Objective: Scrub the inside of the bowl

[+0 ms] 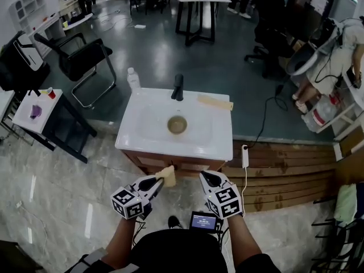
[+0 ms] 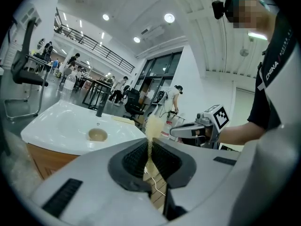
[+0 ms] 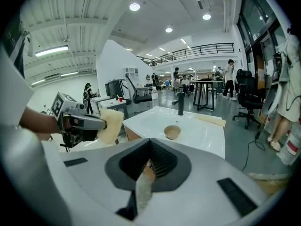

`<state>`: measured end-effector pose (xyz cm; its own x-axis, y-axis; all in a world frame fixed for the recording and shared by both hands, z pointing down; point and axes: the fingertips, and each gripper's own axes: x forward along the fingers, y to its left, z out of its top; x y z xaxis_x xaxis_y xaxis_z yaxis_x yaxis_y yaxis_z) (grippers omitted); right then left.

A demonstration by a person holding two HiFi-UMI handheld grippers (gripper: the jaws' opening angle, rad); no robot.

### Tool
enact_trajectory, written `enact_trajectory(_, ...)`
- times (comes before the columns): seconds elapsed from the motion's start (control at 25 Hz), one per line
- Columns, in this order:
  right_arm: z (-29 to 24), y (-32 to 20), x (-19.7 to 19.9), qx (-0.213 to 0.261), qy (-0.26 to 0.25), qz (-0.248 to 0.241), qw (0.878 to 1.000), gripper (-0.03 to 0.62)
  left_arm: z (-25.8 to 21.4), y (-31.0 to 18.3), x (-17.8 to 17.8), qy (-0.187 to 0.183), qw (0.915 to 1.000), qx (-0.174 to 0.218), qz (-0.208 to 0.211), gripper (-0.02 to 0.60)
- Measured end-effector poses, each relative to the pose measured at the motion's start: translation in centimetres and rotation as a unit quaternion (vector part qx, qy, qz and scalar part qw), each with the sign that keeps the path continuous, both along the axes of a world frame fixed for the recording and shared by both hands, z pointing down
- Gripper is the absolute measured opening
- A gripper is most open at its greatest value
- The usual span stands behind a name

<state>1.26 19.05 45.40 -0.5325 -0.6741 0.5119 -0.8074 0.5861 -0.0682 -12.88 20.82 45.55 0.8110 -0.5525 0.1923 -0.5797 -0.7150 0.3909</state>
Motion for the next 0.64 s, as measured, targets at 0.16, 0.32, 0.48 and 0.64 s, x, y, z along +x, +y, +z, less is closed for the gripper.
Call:
enact_trajectory(0.16, 0.1, -0.1, -0.1, 0.002, -0.01, 0.004, 1.0, 0.008, -0.1, 0.4, 0.3, -0.016, 0.9998, 0.005, 0.007, 0.017)
enact_trajectory(0.32, 0.2, 0.3, -0.3, 0.0, -0.013, -0.003, 1.0, 0.008, -0.1, 0.7, 0.8, -0.021, 0.9997, 0.007, 0.012, 0.017)
enact_trajectory(0.48, 0.1, 0.3, 0.2, -0.003, -0.013, 0.0, 1.0, 0.008, -0.1, 0.8, 1.3, -0.021, 0.9996, 0.004, 0.016, 0.017)
enact_trajectory(0.64, -0.1, 0.2, 0.0, -0.003, -0.015, 0.003, 1.0, 0.008, 0.0, 0.9, 0.8, -0.022, 0.9996, 0.004, 0.017, 0.017)
